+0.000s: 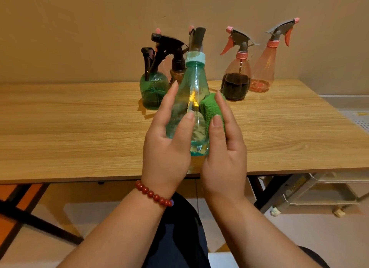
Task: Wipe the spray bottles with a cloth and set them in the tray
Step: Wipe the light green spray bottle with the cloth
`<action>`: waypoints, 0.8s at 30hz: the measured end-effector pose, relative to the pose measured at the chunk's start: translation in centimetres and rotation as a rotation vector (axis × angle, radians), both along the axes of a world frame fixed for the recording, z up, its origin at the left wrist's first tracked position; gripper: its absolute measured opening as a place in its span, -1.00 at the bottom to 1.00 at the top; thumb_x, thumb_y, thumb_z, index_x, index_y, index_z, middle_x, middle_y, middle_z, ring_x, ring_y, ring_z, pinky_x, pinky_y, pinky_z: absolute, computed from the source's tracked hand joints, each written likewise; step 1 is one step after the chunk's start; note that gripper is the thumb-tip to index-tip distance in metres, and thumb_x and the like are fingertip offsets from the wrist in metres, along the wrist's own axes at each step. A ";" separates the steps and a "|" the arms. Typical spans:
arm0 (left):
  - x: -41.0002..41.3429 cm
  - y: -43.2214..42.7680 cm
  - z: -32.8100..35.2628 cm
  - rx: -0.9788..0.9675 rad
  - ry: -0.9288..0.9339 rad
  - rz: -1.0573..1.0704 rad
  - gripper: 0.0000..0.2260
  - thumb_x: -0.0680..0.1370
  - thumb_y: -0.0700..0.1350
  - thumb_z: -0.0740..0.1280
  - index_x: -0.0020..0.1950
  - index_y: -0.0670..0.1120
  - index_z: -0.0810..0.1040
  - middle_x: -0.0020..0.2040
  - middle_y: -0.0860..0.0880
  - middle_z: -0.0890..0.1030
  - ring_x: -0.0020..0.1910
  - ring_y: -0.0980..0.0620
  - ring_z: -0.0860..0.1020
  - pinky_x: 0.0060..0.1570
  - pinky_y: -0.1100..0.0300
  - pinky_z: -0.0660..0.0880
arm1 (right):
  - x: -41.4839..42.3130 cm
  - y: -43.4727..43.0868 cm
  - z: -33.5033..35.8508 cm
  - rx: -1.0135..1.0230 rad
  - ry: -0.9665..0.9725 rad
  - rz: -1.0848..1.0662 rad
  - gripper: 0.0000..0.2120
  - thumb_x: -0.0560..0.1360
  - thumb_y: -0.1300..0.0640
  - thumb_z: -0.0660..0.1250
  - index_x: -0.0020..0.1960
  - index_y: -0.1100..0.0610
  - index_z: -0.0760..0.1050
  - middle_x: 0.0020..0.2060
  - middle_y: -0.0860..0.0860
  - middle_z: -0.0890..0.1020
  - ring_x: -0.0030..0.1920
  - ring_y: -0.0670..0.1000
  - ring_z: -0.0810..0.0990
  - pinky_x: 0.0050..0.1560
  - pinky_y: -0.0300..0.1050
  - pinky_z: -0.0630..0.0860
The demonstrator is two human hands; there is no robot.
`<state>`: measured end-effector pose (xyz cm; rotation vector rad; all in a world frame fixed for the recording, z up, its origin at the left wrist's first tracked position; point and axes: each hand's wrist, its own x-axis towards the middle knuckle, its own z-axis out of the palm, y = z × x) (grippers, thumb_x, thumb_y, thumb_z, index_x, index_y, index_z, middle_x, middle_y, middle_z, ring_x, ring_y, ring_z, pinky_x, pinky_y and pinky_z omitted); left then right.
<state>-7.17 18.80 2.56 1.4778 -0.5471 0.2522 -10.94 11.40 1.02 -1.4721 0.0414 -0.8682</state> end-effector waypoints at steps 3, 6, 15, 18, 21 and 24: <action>0.1 0.0 0.0 -0.025 -0.006 0.013 -0.59 0.58 -0.09 0.24 0.44 0.07 0.35 0.28 0.25 0.50 0.22 0.35 0.48 0.10 0.42 0.45 | -0.5 0.6 -1.2 -0.017 -0.006 -0.012 -0.61 0.59 -0.11 0.09 0.41 -0.26 0.31 0.43 -0.17 0.36 0.49 -0.07 0.23 0.43 0.14 0.27; -0.1 0.3 -0.4 -0.016 -0.024 0.040 -0.63 0.60 -0.13 0.23 0.40 0.11 0.36 0.26 0.32 0.45 0.22 0.43 0.44 0.06 0.52 0.40 | -1.2 1.2 -2.0 -0.065 0.016 -0.035 -0.61 0.58 -0.12 0.08 0.40 -0.31 0.28 0.43 -0.27 0.33 0.49 -0.16 0.19 0.46 0.05 0.24; -0.5 -0.1 -0.3 -0.053 -0.012 0.034 -0.65 0.62 -0.18 0.22 0.37 0.10 0.35 0.13 0.42 0.48 0.16 0.48 0.45 0.03 0.53 0.41 | -0.2 0.2 -0.7 0.008 0.017 0.061 -0.61 0.61 -0.08 0.05 0.43 -0.23 0.27 0.42 -0.18 0.36 0.46 -0.09 0.28 0.44 0.12 0.26; 0.4 0.1 0.0 -0.066 -0.011 0.072 -0.61 0.59 -0.08 0.20 0.43 0.06 0.34 0.24 0.33 0.47 0.24 0.38 0.45 0.14 0.43 0.43 | -0.8 1.5 -1.8 -0.054 0.039 0.063 -0.59 0.62 -0.09 0.00 0.45 -0.36 0.13 0.49 -0.27 0.19 0.52 -0.18 0.07 0.50 0.10 0.12; 0.2 0.0 0.0 -0.036 -0.033 0.085 -0.64 0.63 -0.14 0.21 0.42 0.06 0.32 0.23 0.37 0.40 0.21 0.50 0.39 0.09 0.55 0.35 | -0.7 1.4 -1.5 -0.027 0.045 0.067 -0.60 0.64 -0.09 -0.01 0.44 -0.37 0.13 0.49 -0.27 0.20 0.50 -0.22 0.11 0.50 0.04 0.14; -0.4 -0.3 -0.3 -0.032 -0.011 0.060 -0.64 0.62 -0.15 0.23 0.40 0.09 0.32 0.21 0.38 0.39 0.19 0.53 0.39 0.05 0.58 0.35 | 0.0 0.3 0.0 0.022 0.029 0.079 -0.61 0.63 -0.07 -0.01 0.45 -0.21 0.18 0.44 -0.19 0.32 0.44 -0.21 0.27 0.44 -0.11 0.27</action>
